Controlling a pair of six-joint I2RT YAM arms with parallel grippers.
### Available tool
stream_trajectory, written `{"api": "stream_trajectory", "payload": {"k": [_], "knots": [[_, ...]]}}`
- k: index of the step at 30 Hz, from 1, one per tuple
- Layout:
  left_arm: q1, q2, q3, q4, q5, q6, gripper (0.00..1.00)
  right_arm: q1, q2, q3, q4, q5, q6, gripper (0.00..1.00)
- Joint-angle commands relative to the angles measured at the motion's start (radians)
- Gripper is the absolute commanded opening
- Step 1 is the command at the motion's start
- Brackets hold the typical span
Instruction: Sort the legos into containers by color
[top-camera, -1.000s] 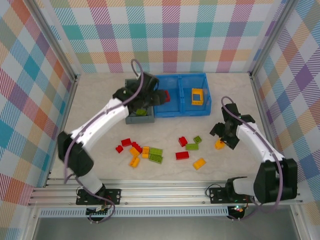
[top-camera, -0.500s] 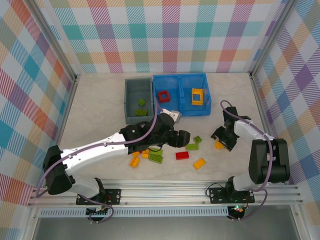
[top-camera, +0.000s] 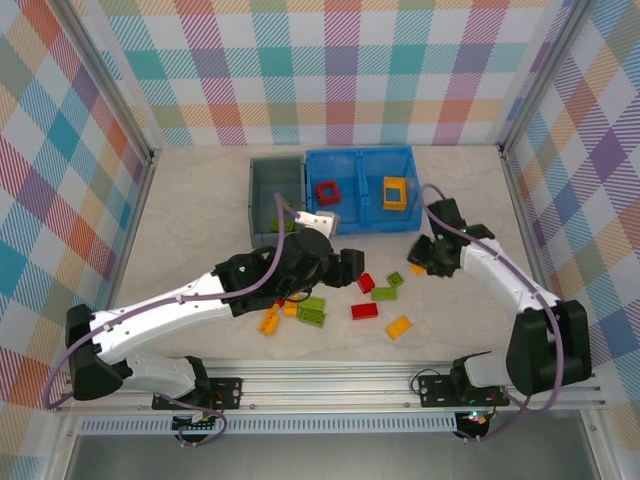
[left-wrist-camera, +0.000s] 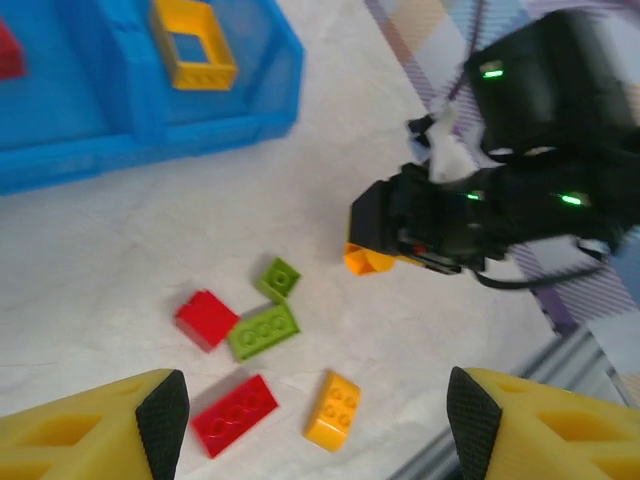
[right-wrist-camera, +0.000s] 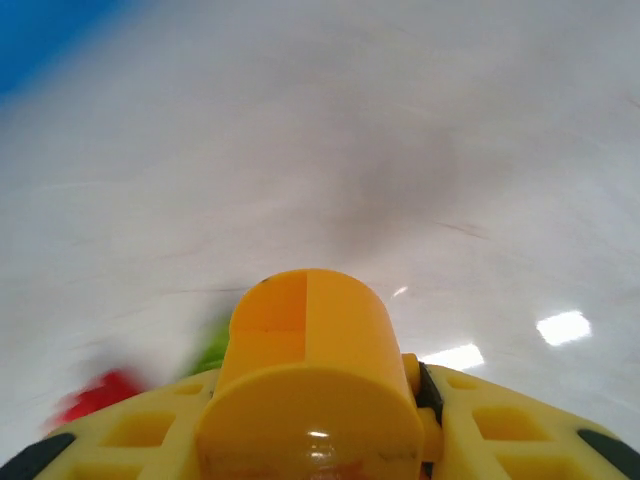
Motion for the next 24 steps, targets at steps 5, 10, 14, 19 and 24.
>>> {"api": "stream_trajectory", "payload": {"k": [5,10,14,19,24], "knots": [[-0.006,0.018,0.099,-0.064,-0.148,-0.006,0.71,-0.007,0.286,0.356,0.108,-0.104,-0.173,0.34],[-0.006,0.035,0.118,-0.055,-0.15,0.009,0.71,-0.054,0.563,0.662,0.102,-0.198,-0.285,0.33],[-0.006,0.068,0.139,-0.035,-0.138,0.036,0.71,-0.076,0.785,0.938,-0.015,-0.206,-0.306,0.35],[-0.007,0.138,0.184,-0.035,-0.114,0.042,0.71,-0.091,0.98,1.177,-0.115,-0.243,-0.299,0.37],[-0.007,0.152,0.167,-0.079,-0.154,-0.004,0.7,-0.093,1.061,1.25,-0.156,-0.262,-0.301,0.43]]}}
